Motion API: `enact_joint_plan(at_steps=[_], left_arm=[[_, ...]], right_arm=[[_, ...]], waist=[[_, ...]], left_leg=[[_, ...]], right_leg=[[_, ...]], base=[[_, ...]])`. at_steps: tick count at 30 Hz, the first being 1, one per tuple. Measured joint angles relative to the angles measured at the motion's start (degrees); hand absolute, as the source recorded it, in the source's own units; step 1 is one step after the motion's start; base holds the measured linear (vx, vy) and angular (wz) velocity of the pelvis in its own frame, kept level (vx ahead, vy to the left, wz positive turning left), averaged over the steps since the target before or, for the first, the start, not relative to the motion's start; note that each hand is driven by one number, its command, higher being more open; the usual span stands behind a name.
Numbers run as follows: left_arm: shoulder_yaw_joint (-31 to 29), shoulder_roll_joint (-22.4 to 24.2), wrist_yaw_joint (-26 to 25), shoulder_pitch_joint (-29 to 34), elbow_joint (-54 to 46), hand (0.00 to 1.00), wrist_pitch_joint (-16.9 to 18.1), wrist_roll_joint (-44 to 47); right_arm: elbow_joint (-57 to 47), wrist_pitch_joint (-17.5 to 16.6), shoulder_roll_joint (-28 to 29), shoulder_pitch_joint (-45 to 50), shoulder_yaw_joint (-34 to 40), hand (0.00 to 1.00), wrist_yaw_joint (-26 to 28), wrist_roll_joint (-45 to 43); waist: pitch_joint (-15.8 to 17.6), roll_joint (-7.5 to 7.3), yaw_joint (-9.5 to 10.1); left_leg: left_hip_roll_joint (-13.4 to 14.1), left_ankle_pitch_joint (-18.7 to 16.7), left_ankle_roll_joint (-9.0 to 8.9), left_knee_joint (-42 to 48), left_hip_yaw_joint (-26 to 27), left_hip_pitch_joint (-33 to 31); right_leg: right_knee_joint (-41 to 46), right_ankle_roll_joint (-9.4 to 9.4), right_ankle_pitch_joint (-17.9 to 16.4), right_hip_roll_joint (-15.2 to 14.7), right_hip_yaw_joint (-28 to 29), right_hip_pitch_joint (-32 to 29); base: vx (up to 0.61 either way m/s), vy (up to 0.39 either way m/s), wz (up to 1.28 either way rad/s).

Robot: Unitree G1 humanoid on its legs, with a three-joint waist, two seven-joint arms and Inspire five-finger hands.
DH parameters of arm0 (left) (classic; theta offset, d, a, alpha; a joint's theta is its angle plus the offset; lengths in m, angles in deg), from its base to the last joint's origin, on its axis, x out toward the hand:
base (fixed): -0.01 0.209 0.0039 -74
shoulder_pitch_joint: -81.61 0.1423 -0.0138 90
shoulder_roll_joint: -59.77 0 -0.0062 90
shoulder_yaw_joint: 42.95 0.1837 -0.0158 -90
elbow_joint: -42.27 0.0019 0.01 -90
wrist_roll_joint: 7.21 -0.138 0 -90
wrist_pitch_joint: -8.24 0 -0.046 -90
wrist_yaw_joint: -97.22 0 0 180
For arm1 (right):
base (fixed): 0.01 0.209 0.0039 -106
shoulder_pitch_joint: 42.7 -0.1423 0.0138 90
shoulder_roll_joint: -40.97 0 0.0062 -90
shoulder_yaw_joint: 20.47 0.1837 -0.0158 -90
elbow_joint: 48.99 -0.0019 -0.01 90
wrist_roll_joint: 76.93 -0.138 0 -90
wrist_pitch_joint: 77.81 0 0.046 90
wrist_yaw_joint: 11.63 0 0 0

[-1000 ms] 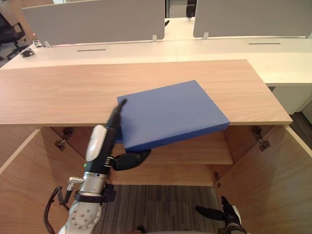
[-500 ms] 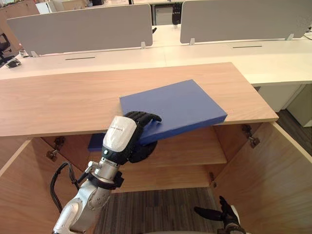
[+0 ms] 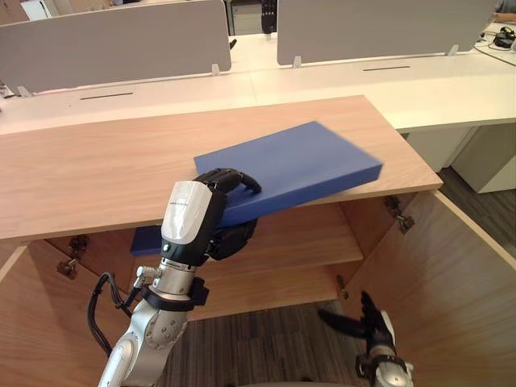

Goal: Walk over to the cabinet, pick up the folder, carry it to the office cabinet, place the folder inside the office cabinet, then close the office cabinet door

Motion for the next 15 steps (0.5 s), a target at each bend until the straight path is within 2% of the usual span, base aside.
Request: enact_joint_plan(at_steps=[3,8,10,11,15], left_arm=[[1.9,2.4,0.3,1.1,-4.0,0.00,0.9,10.6],[2.3,4.1,1.0,1.5,-6.7,0.00,1.2,23.1],[2.3,5.1,2.1,2.0,-7.9,0.00,1.2,31.0],[2.3,5.7,3.9,2.0,-8.2,0.00,1.3,38.0],[2.3,6.7,7.1,2.1,-8.5,0.00,1.2,51.2]], right_arm=[[-13.1,-1.8,2.3,2.3,-0.9,1.00,1.1,-3.9],[-27.9,-3.1,3.2,6.9,-1.8,1.00,3.5,-8.7],[-34.4,-3.2,3.2,8.4,-1.7,1.00,4.5,-10.8],[-38.9,-3.4,3.1,9.4,-1.6,1.00,5.0,-13.2],[-46.2,-4.9,2.4,9.3,-1.6,1.00,7.0,-18.2]], waist=[[0.5,-0.79,-0.02],[0.8,-1.09,0.04],[1.0,-1.08,-0.14],[1.0,-1.06,-0.31],[1.0,-1.06,-0.93]], left_leg=[[0.0,-0.3,0.06,0.0,0.4,0.0],[0.0,-1.2,0.12,0.6,1.7,0.0],[0.1,-1.9,0.13,1.5,2.5,-0.1],[0.1,-2.0,0.22,1.5,2.8,-0.1],[0.1,-2.1,0.29,1.5,3.0,-0.1]], right_leg=[[0.0,0.01,0.0,0.0,0.4,-0.1],[0.0,0.10,0.1,0.0,1.6,-0.3],[0.0,0.13,0.1,0.0,2.3,-0.4],[0.0,0.15,0.1,0.0,2.7,-0.5],[0.0,0.26,0.1,0.0,3.0,-0.7]], base=[[0.02,-0.011,-0.06],[0.02,-0.003,-0.14],[0.02,-0.004,-0.20],[0.01,-0.013,-0.10],[0.00,-0.014,-0.05]])
